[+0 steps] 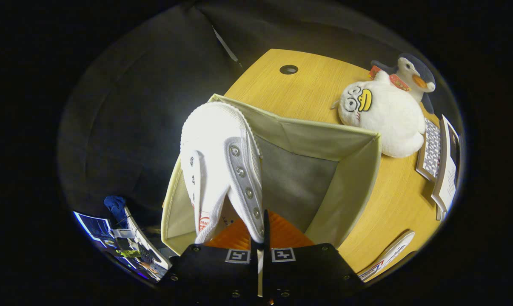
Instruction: Open the storage box then place both shoes into the box .Put the left shoe in first, then the right shoe, with the right side of both shoes facing outward in a uniform manner.
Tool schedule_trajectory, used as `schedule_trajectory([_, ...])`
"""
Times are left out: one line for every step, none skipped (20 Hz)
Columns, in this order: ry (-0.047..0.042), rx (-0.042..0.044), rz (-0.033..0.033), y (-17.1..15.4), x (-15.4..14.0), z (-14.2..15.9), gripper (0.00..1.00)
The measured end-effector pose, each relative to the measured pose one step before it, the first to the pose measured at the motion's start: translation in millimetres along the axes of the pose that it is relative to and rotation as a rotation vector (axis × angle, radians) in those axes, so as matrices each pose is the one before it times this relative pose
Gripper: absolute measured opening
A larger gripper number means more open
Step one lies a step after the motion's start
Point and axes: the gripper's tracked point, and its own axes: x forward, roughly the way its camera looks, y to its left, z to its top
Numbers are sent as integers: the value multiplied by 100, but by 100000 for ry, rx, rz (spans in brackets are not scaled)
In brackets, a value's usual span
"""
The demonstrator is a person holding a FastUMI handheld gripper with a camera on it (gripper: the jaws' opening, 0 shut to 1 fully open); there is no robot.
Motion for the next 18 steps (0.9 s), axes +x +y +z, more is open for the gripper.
schedule_trajectory([502,1715,688,-96,147,-424,4])
schedule_trajectory([1204,436,-1338,-554,106,-436,4])
schedule_trajectory([435,-943,-946,-584,280,-110,4])
schedule_trajectory([880,-687,-1000,6,453,-245,4])
schedule_trajectory([1297,-1378,-1174,-212,506,-297,4])
schedule_trajectory([1274,-1098,-1286,-275,443,-199,4])
schedule_trajectory([563,-708,-1340,-219,341,-48,4])
schedule_trajectory([485,-446,-1063,-102,397,-5,4])
schedule_trajectory([501,-268,-716,-4,145,-75,4])
schedule_trajectory([-334,403,1963,612,-38,-101,4])
schedule_trajectory([-899,250,3183,826,-460,83,11])
schedule_trajectory([-779,-543,610,418,-729,54,30])
schedule_trajectory([-1438,-1377,-8,190,-916,215,38])
schedule_trajectory([-1493,-1205,785,394,-1019,289,51])
schedule_trajectory([-1604,-1091,-7,411,-745,54,64])
schedule_trajectory([-1745,-531,-8,30,-1616,617,93])
schedule_trajectory([-1763,-250,952,414,-795,-91,97])
schedule_trajectory([-1555,458,1154,234,-1187,153,97])
